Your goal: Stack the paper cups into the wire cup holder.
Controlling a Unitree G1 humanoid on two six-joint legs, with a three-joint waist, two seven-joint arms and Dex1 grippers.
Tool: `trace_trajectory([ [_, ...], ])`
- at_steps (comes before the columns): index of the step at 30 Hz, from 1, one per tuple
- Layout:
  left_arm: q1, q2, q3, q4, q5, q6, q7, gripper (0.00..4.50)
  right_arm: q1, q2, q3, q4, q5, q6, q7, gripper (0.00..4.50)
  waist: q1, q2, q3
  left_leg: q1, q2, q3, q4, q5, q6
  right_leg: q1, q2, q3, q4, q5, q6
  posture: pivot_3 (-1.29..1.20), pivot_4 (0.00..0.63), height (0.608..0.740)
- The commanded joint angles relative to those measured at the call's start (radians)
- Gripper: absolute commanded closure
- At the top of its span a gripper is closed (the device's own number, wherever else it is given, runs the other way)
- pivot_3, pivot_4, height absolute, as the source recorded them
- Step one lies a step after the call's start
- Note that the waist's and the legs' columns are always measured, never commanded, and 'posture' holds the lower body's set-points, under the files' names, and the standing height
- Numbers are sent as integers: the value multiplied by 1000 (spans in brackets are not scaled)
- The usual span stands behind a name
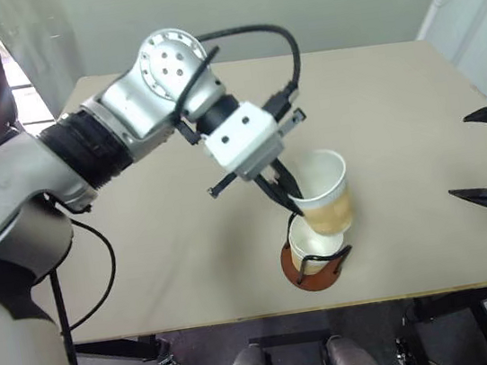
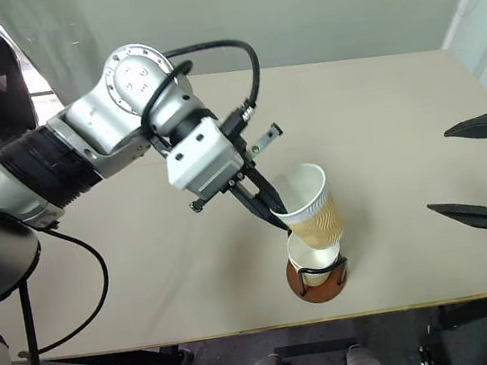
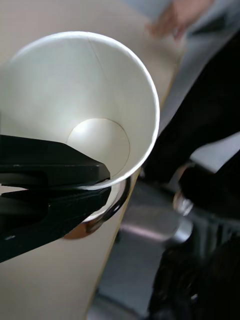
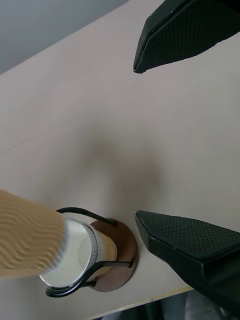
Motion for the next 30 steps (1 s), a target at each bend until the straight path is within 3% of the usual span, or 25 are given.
trace_trajectory([
  [1, -51, 2, -41, -3, -9, -54, -33, 4450, 4, 7, -72, -33, 10, 34, -11, 0, -1, 0, 0, 0, 0, 0, 0, 0, 0, 0, 1, -1, 0, 0, 0, 0, 150, 740],
  [12, -75, -22, -157, 28, 10, -130, -33, 4450, 4, 17, -88, -64, 21, 69, -34, 0, 1, 0, 1, 0, 0, -1, -1, 0, -1, 0, 2, -2, 0, 1, 1, 0, 150, 740],
  [25, -48, -84, -124, 112, 59, -151, -33, 4450, -7, 15, -75, -70, 71, 75, -65, 0, 2, 0, 1, -1, 0, -1, -1, 0, -2, 0, 2, -2, 0, 3, 5, 0, 150, 740],
  [28, -47, -90, -115, 112, 66, -146, -33, 3865, -45, 26, -99, -76, 165, 90, -72, 0, 2, 0, 1, -1, 1, -1, -1, 0, -2, 0, 2, -2, 0, 3, 5, 0, 150, 740],
  [30, -45, -93, -113, 113, 70, -143, -33, 3209, -76, 29, -109, -78, 238, 103, -92, 0, 2, 0, 1, -1, 0, -1, -1, 1, -3, 0, 2, -2, 0, 3, 5, 0, 150, 740],
])
